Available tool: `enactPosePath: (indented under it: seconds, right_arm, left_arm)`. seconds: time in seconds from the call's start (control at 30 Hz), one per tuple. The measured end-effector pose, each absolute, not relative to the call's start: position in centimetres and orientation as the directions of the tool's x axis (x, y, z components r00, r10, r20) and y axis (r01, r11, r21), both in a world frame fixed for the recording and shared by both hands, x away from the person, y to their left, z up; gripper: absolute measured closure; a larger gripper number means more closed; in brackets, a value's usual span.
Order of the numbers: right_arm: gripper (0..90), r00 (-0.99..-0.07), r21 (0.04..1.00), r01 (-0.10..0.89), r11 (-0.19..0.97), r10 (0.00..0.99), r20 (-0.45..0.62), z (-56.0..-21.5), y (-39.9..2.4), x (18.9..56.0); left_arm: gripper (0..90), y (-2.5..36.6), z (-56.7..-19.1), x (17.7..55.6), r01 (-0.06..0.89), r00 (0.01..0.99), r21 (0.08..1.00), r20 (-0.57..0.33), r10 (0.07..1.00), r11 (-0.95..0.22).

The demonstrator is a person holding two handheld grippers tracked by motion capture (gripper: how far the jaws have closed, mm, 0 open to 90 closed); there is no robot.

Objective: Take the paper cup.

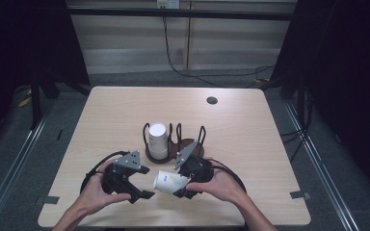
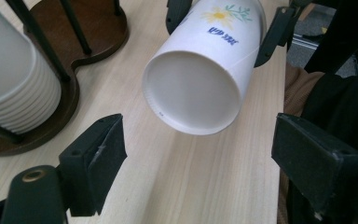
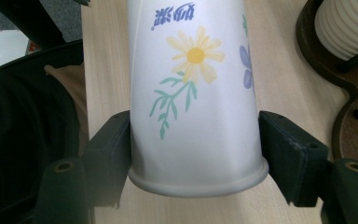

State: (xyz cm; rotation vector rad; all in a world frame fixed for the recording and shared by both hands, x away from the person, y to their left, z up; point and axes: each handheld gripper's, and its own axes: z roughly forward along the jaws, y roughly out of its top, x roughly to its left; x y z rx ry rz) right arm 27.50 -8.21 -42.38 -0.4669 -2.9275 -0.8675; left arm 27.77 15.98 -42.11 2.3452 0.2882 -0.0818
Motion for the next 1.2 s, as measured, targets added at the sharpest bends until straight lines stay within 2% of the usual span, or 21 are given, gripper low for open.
enactPosePath:
  seconds: [0.27, 0.57, 0.63, 0.7, 0.73, 0.77, 0.8, 0.87, 1.0, 1.03, 1.2]
  right_arm:
    - [29.3, -0.965, 0.502, 0.262, 0.824, 0.237, 0.114, -41.3, -7.9, 27.2]
    - [29.1, -0.970, 0.488, 0.242, 0.839, 0.211, 0.118, -42.3, -7.4, 26.9]
    - [29.1, -0.969, 0.481, 0.246, 0.842, 0.213, 0.123, -42.5, -7.2, 26.8]
    - [28.5, -0.971, 0.463, 0.241, 0.853, 0.209, 0.121, -42.7, -7.0, 26.6]
    - [28.5, -0.971, 0.463, 0.241, 0.853, 0.209, 0.121, -42.7, -7.0, 26.6]
    - [28.5, -0.973, 0.470, 0.232, 0.852, 0.203, 0.114, -42.5, -7.0, 26.6]
    - [28.5, -0.971, 0.473, 0.241, 0.847, 0.207, 0.124, -42.3, -7.0, 26.5]
    - [28.4, -0.973, 0.466, 0.230, 0.855, 0.198, 0.116, -42.2, -7.0, 26.4]
    - [28.5, -0.975, 0.456, 0.223, 0.862, 0.192, 0.114, -42.3, -6.8, 26.3]
    - [28.5, -0.975, 0.455, 0.221, 0.863, 0.191, 0.112, -42.4, -6.7, 26.3]
    - [28.7, -0.975, 0.450, 0.220, 0.866, 0.189, 0.113, -42.6, -6.7, 26.3]
  left_arm:
    - [18.3, 14.4, -42.2, 28.0, 0.206, 0.979, 0.667, -0.139, 0.152, -0.716]
    - [18.5, 13.8, -42.5, 27.8, 0.190, 0.982, 0.632, -0.127, 0.142, -0.751]
    - [19.7, 13.7, -42.5, 27.7, 0.184, 0.983, 0.632, -0.124, 0.137, -0.752]
    - [25.6, 13.6, -42.6, 27.5, 0.158, 0.987, 0.630, -0.113, 0.111, -0.761]
    - [25.6, 13.4, -42.7, 27.4, 0.156, 0.988, 0.623, -0.109, 0.112, -0.766]
    - [19.3, 13.3, -42.7, 27.4, 0.161, 0.987, 0.614, -0.117, 0.112, -0.772]
    - [18.0, 13.2, -42.7, 27.4, 0.161, 0.987, 0.610, -0.117, 0.113, -0.776]
    - [22.4, 13.2, -42.7, 27.5, 0.161, 0.987, 0.616, -0.118, 0.112, -0.771]
    - [24.5, 13.1, -42.8, 27.4, 0.147, 0.988, 0.614, -0.127, 0.087, -0.775]
    - [32.0, 13.1, -42.9, 27.3, 0.139, 0.989, 0.616, -0.130, 0.074, -0.776]
    - [32.8, 12.9, -43.1, 27.4, 0.137, 0.988, 0.615, -0.141, 0.062, -0.777]
